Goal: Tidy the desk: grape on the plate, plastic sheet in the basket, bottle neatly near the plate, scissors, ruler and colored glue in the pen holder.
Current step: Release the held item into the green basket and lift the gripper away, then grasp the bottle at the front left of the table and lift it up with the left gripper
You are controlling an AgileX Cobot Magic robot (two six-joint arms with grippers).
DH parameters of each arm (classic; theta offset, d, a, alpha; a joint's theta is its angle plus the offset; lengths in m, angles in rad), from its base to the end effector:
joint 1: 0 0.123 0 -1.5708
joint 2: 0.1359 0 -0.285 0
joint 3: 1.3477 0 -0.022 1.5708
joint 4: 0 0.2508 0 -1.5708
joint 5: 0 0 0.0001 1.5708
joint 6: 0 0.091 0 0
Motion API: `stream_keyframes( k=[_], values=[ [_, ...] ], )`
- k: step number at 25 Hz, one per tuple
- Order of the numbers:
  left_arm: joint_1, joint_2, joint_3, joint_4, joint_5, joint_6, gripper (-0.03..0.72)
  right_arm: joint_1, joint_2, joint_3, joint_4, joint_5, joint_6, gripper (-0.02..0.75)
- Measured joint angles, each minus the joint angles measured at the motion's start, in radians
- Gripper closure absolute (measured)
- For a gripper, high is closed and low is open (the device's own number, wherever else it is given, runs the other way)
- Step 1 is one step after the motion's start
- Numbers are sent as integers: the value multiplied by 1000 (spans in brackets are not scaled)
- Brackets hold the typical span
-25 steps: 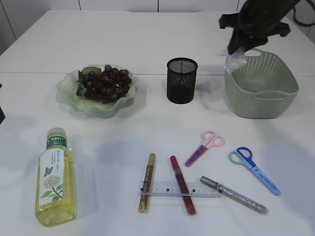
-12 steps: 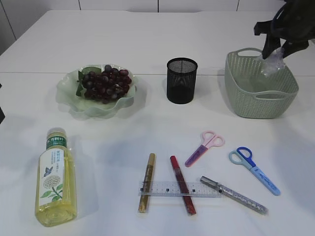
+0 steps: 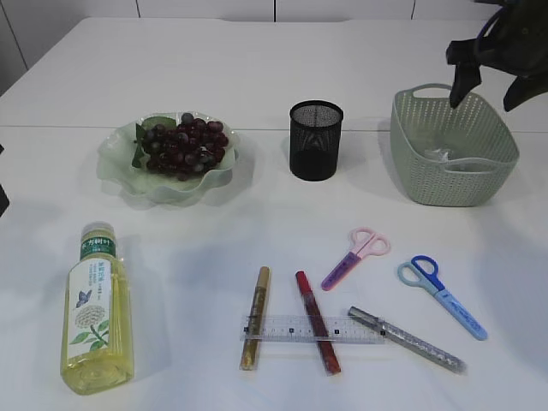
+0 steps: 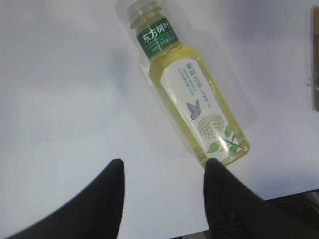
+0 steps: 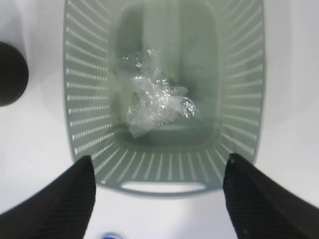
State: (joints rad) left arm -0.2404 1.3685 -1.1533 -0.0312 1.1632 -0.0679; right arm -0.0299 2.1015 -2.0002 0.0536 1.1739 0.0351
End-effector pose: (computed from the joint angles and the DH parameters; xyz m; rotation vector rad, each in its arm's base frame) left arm 0.2496 -0.0639 0.3097 0.2352 2.8585 -0.1050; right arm 0.4611 -0.0093 0.2811 0.1050 2.7561 0.0751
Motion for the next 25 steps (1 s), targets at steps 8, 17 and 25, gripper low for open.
stream_keyframes(
  k=[8,17,25],
  values=[
    [0,0,0,40,-114,0,337,0,-179,71,0,61,2,144],
    [-9,0,0,-43,-78,-117,339,39,-405,329,-2,68,2,144],
    [-141,14,0,123,-67,-568,337,96,-557,582,-5,68,0,144]
  ],
)
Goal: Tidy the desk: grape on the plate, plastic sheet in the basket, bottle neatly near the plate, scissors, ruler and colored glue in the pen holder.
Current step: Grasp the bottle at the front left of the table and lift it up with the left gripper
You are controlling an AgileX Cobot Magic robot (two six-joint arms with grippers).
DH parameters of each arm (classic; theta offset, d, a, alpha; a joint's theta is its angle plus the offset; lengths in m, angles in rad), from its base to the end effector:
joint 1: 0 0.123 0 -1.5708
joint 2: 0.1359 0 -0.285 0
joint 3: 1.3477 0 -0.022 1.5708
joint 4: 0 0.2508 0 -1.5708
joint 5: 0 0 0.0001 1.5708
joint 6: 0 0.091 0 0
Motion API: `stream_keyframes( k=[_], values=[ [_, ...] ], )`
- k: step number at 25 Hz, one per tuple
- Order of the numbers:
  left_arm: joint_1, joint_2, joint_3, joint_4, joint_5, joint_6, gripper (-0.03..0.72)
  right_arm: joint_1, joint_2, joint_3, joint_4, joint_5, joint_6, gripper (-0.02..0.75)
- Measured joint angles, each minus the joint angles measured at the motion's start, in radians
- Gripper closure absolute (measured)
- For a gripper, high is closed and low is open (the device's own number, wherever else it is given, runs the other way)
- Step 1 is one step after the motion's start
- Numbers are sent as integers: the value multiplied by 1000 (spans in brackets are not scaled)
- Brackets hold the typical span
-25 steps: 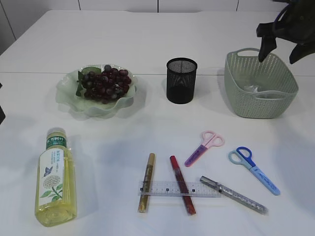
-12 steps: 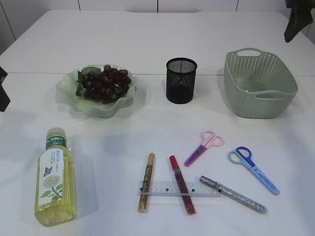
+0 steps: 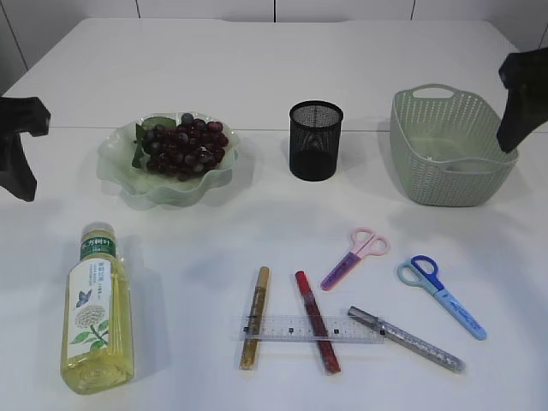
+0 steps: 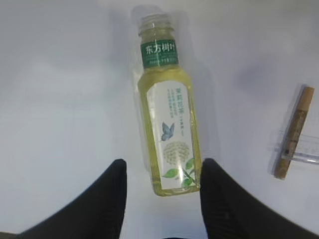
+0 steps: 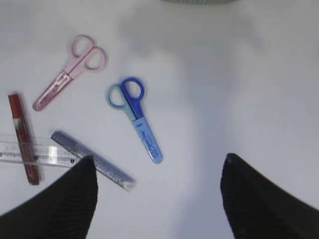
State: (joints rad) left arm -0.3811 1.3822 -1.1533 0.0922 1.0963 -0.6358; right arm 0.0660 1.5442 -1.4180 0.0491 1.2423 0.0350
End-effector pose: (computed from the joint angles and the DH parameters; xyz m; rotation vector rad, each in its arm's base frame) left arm 0.2497 -0.0920 0.3083 -0.3168 2.7877 -0.1201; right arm 0.3075 0.0246 0.3314 -0.0313 2.8534 0.0905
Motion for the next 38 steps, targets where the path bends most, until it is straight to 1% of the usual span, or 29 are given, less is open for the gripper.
stream_keyframes(
  k=[3,9,11,14,19,23,30,35,38],
  values=[
    [-17,49,0,-15,32,-64,312,2,-25,61,-16,-6,0,145],
    [-19,144,0,-76,65,-81,195,2,-72,87,-28,-8,-2,145],
    [-9,160,0,-110,59,-79,172,2,-92,90,-29,-9,-2,145],
    [18,179,0,-158,42,-64,161,2,-115,90,-29,-9,-2,145],
    [60,242,0,-162,17,-51,158,2,-141,94,-29,-9,-2,145],
    [62,308,0,-171,-31,10,157,2,-156,94,-23,-9,-2,146],
    [62,368,0,-177,-44,30,156,2,-161,94,-19,-5,-2,146],
    [62,392,0,-193,-72,28,99,2,-162,94,-18,-3,-2,146],
    [62,419,0,-202,-77,24,91,2,-162,94,-17,-3,-2,146]
  ],
)
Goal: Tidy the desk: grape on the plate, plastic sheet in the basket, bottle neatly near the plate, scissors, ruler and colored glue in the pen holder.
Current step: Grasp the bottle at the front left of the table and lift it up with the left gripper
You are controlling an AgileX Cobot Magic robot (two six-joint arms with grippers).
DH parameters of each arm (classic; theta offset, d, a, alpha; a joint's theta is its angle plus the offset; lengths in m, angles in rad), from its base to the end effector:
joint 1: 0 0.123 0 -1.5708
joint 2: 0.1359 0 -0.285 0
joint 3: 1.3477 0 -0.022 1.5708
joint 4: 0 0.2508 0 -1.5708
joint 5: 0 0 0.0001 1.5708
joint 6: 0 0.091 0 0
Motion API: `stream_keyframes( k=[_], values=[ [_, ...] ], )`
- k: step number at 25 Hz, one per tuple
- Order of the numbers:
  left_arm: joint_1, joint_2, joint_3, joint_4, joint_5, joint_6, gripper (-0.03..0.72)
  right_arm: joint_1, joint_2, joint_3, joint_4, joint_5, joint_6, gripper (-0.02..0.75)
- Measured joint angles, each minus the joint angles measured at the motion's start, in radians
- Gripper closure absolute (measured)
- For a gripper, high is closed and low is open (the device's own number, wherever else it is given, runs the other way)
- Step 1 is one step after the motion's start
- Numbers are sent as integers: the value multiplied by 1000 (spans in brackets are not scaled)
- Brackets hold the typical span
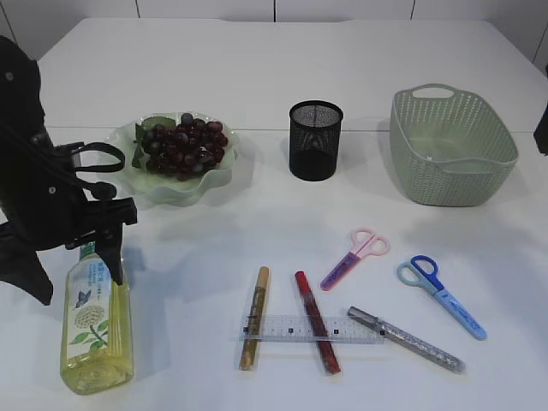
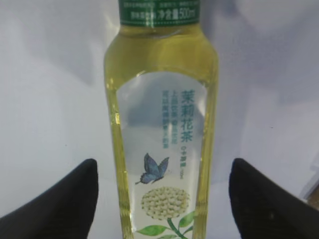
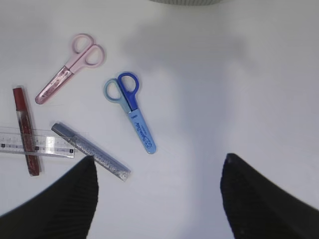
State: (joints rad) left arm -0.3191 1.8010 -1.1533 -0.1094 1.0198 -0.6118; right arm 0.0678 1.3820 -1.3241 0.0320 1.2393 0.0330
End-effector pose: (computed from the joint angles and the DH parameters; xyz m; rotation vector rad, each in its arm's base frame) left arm 0.3063 -0.1101 0.1838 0.5385 -3.0417 0.1218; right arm 0.2662 0.0208 0.3518 -0.0416 2.7817 0.0702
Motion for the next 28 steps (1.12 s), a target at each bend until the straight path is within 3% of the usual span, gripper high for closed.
stream_keyframes(
  k=[28],
  values=[
    [0,183,-2,11,-113,-8,101,0,0,0,2,0,-2,146]
  ],
)
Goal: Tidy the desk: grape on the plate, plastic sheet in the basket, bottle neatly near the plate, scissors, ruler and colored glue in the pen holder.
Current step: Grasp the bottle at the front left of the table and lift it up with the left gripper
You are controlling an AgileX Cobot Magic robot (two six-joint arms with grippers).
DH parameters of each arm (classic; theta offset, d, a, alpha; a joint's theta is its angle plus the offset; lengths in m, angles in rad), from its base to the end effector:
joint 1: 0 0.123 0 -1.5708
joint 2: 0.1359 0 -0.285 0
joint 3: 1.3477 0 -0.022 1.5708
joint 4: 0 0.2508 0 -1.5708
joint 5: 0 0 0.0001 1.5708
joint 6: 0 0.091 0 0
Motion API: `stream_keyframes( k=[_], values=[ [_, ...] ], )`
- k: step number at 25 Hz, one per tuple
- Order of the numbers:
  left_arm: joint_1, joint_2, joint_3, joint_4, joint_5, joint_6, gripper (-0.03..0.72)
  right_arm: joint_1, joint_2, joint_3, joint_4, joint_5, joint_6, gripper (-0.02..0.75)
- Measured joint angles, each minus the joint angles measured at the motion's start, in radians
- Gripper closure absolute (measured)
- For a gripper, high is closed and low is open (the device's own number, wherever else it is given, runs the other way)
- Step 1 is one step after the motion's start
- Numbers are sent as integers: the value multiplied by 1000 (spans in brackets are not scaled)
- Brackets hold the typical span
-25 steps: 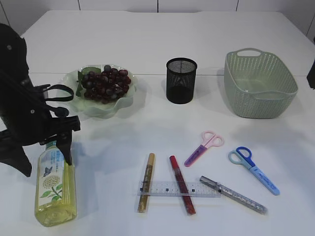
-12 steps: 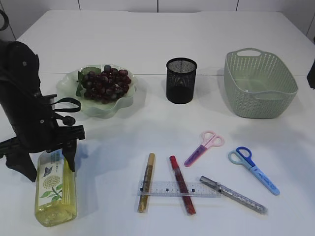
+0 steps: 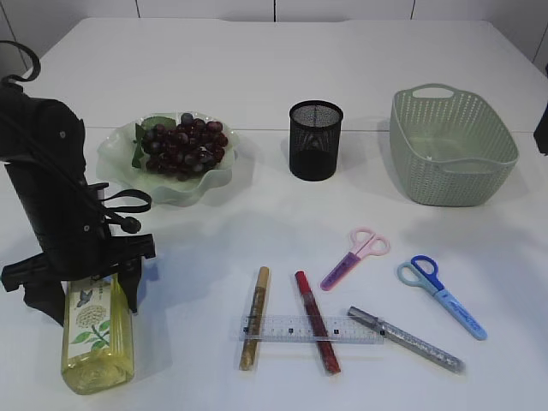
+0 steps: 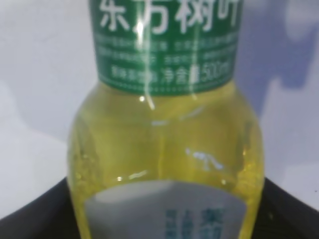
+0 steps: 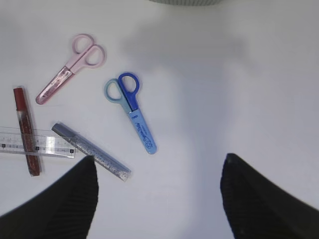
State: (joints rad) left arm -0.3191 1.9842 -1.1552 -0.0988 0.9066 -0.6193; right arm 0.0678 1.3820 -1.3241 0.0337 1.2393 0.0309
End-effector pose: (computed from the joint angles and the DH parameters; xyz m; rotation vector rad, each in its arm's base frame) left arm 0.3222 -0.1139 0.1224 0.5501 -2.9877 0.0489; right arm 0.2662 0.0210 0.3518 -0.0442 2.7817 0.0721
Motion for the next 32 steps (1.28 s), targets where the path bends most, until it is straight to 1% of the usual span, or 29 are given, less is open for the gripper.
stream_keyframes(
  k=[2,5,7,10,18,23,25,30,32],
  values=[
    [0,0,0,0,-2,0,122,0,0,0,0,0,0,146],
    [0,0,-2,0,-2,0,195,0,0,0,0,0,0,146],
    [0,0,-4,0,0,-2,230,0,0,0,0,0,0,146],
    [0,0,-7,0,2,-2,251,0,0,0,0,0,0,147],
    [-2,0,-11,16,6,-2,253,0,0,0,0,-2,0,147],
    [-4,12,-62,30,4,-2,253,0,0,0,0,-2,0,147],
    [-4,15,-81,45,8,41,253,0,0,0,0,-2,0,147],
    [-4,15,-95,70,63,256,253,0,0,0,0,-2,0,148],
    [-4,0,-95,73,75,324,253,0,0,0,0,-2,0,150]
  ],
)
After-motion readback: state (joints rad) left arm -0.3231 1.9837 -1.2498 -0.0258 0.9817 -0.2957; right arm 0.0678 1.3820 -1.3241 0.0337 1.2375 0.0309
